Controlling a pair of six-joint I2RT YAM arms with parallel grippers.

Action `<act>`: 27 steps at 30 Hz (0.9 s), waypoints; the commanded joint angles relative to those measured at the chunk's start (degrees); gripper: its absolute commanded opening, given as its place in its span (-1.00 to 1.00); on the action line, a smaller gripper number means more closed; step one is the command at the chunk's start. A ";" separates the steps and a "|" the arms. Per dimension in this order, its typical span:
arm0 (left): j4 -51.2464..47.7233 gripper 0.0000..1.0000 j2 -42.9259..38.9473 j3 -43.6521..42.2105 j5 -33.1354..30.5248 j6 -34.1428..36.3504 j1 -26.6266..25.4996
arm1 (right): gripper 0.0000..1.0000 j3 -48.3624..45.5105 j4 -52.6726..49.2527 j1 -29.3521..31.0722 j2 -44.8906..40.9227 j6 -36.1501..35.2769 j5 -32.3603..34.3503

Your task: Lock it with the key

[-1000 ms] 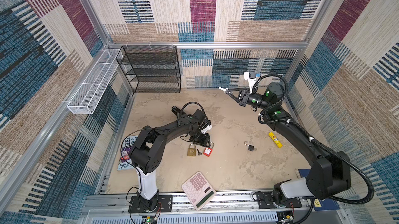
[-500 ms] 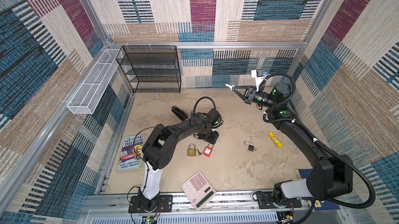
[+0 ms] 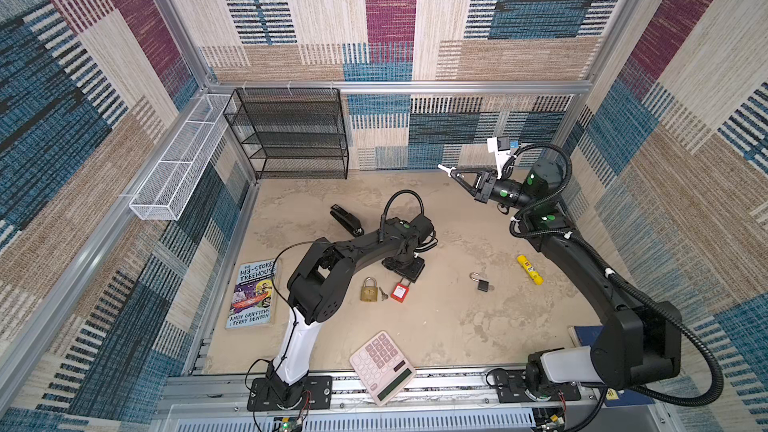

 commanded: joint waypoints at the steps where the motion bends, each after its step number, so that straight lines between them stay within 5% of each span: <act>1: -2.23 0.26 0.45 0.75 -2.43 -1.92 0.04 | -1.00 0.18 1.87 -0.13 0.00 0.20 -0.92; 15: -4.00 0.26 -0.53 0.88 -5.54 -4.07 0.10 | -1.00 -0.57 3.06 -0.02 0.39 1.70 -0.60; 22: -0.65 0.27 -7.84 -1.53 -5.54 -5.64 1.26 | -1.00 -5.18 2.90 -0.04 0.43 2.86 5.31; 27: 4.99 0.27 -16.34 -7.18 -0.90 -8.14 4.30 | -1.00 -9.05 -4.18 0.23 -0.57 -3.89 12.87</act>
